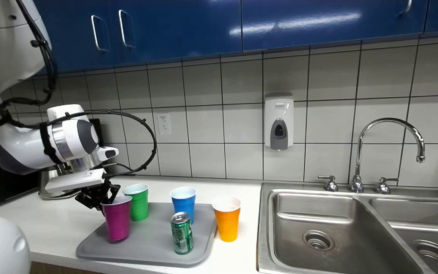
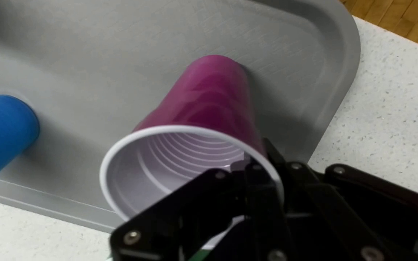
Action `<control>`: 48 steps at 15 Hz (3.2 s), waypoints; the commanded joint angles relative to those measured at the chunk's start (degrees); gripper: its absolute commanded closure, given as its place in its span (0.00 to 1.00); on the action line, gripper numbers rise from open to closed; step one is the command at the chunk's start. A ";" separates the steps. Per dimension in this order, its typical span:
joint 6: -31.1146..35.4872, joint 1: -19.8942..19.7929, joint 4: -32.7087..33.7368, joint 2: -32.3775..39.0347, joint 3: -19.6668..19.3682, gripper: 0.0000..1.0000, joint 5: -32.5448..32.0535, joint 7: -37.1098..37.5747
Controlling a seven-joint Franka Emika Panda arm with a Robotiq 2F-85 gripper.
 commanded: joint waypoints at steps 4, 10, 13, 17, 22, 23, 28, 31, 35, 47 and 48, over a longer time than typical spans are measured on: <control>2.57 -0.37 0.21 0.71 -0.20 0.99 -2.41 -1.31; 4.43 -0.32 -0.02 1.21 -0.21 0.99 -2.59 -2.01; 4.98 -0.27 -0.11 1.61 -0.29 0.99 -2.41 -2.40; 4.97 -0.12 -0.06 1.72 -0.31 0.69 -2.26 -2.70; 3.95 0.13 0.32 0.67 -0.27 0.34 -2.39 -1.76; 3.86 0.17 0.43 0.39 -0.22 0.27 -2.32 -1.62; 3.44 0.34 1.14 -0.89 0.00 0.00 -2.46 -1.22; 3.42 0.29 1.49 -2.00 0.28 0.00 -2.17 -1.44; 3.50 -0.01 2.04 -3.27 0.31 0.00 -2.96 -0.88; 1.34 -1.62 3.42 -7.40 -4.34 0.00 -8.59 8.82; 0.92 -1.89 3.54 -7.86 -4.82 0.00 -10.15 11.25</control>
